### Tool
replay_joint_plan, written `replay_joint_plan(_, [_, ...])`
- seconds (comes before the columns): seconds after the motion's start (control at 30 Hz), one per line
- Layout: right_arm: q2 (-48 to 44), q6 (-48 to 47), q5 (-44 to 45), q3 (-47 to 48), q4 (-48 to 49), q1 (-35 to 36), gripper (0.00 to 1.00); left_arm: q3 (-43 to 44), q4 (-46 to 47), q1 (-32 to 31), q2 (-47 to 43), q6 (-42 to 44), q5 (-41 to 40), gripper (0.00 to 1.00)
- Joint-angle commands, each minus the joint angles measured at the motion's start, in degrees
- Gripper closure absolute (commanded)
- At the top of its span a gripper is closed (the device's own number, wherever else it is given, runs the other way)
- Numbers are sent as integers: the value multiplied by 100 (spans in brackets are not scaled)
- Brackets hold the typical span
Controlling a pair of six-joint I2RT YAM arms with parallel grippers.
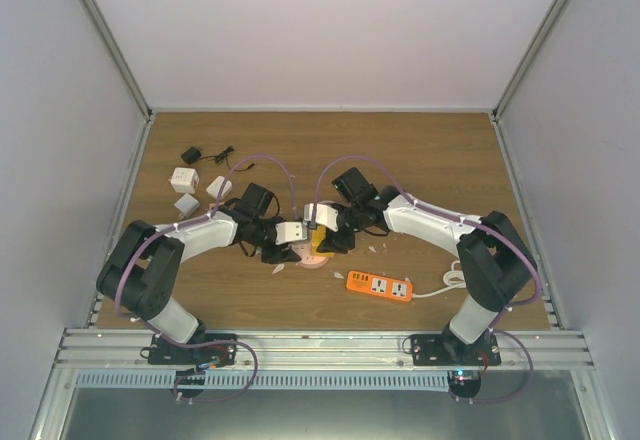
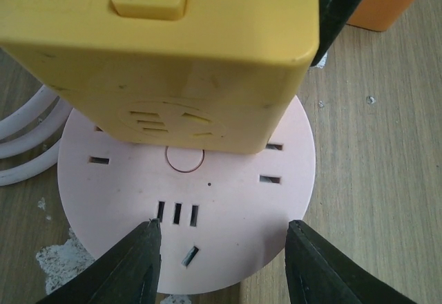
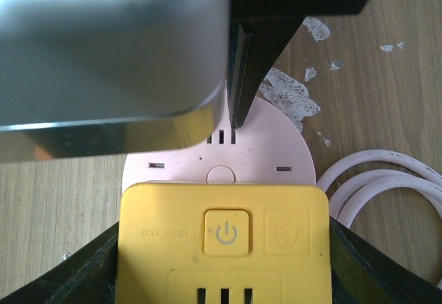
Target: Pull the plug off the socket
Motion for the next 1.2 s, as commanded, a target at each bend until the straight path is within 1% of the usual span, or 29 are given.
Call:
replay_joint_plan(0.0, [-107, 50, -560, 223, 270, 89, 71, 101, 93, -110, 236, -240, -210, 50])
replay_joint_plan(0.23, [-29, 30, -488, 165, 299, 110, 71, 114, 267, -203, 362, -437, -251, 51])
replay_joint_plan(0.47, [-60, 22, -526, 269, 213, 106, 71, -68, 193, -233, 387, -210, -567, 51])
replay_joint_plan(0.67, [-29, 81, -855, 547, 3, 84, 71, -198, 117, -239, 444, -21, -933, 51])
replay_joint_plan(0.83, [-26, 109, -973, 677, -69, 24, 71, -201, 35, -239, 425, 4, -928, 51])
replay_joint_plan(1.0, [-99, 39, -792, 699, 1, 28, 71, -161, -24, -248, 524, -28, -936, 52])
replay_joint_plan(1.17, [-276, -103, -500, 439, 239, 174, 71, -112, -165, -253, 608, -15, -832, 52])
